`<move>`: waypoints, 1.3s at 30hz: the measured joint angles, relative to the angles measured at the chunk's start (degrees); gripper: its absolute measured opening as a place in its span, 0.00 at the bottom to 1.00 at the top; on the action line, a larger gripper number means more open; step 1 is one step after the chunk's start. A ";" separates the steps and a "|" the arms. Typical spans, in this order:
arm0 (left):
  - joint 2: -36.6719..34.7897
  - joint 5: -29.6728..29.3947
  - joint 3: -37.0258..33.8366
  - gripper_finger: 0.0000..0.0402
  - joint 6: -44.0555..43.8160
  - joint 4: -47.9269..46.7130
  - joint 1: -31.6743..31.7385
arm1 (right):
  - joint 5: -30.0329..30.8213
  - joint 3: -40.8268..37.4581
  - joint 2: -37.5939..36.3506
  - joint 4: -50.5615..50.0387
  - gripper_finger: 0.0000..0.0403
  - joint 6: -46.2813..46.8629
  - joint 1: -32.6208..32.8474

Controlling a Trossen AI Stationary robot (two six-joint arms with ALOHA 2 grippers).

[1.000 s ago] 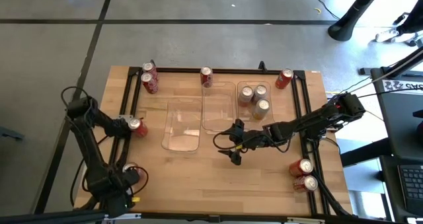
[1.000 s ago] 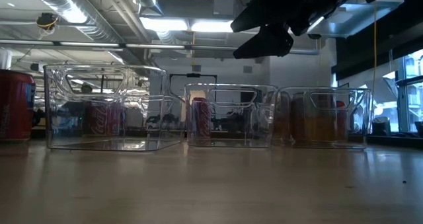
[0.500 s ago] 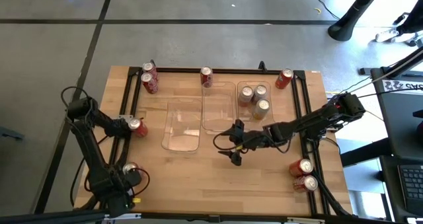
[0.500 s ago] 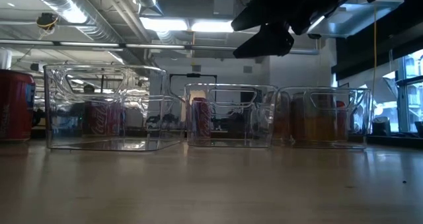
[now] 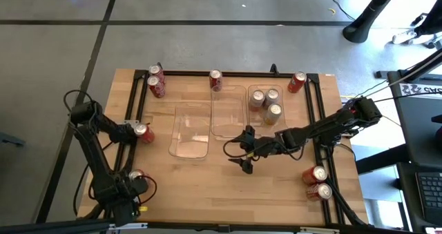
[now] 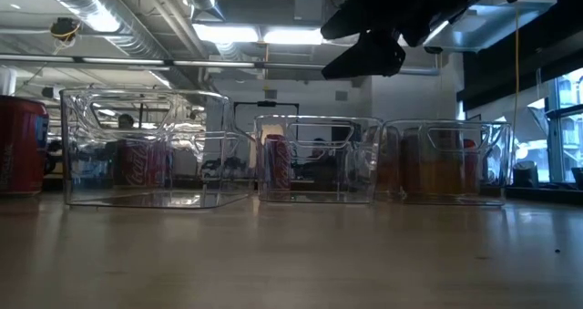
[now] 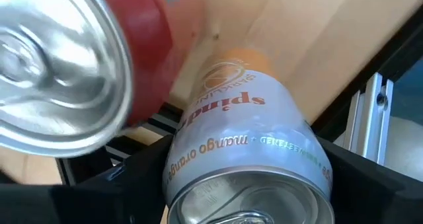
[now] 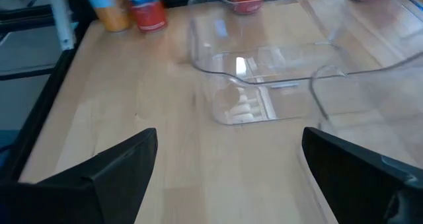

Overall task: Sort soda cans
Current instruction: Put the white soda can into the right transparent bin

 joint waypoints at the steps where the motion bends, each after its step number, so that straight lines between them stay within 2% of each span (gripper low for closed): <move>1: -0.11 -0.16 0.65 0.74 -0.32 -0.48 0.31 | 0.02 0.00 -0.06 0.27 0.93 -0.56 0.58; 9: -0.40 0.11 8.13 0.74 2.72 -1.89 5.61 | 1.53 0.00 -0.08 0.55 0.93 -0.14 6.75; 16: -0.40 -3.49 13.02 0.74 15.24 -3.57 15.84 | 2.85 -0.02 0.43 -0.84 0.93 4.37 9.97; 21: -0.15 -6.21 13.28 0.74 26.23 -4.29 24.66 | 10.51 -1.38 0.43 -0.31 0.93 8.23 12.85; 23: 0.52 -6.45 13.30 0.74 30.63 -3.58 27.99 | 11.46 -1.90 0.43 -0.33 0.93 9.32 13.67; 27: 2.89 -6.90 13.28 0.74 38.49 -3.26 33.34 | 11.59 -2.21 1.81 0.23 0.93 18.41 14.25; 35: 9.10 -5.59 13.28 0.74 50.93 7.73 38.36 | 13.14 -2.21 6.32 0.67 0.93 21.80 14.11; 39: 11.66 -4.61 13.32 0.74 54.44 8.29 39.92 | 13.25 -2.21 8.44 4.39 0.93 20.15 14.11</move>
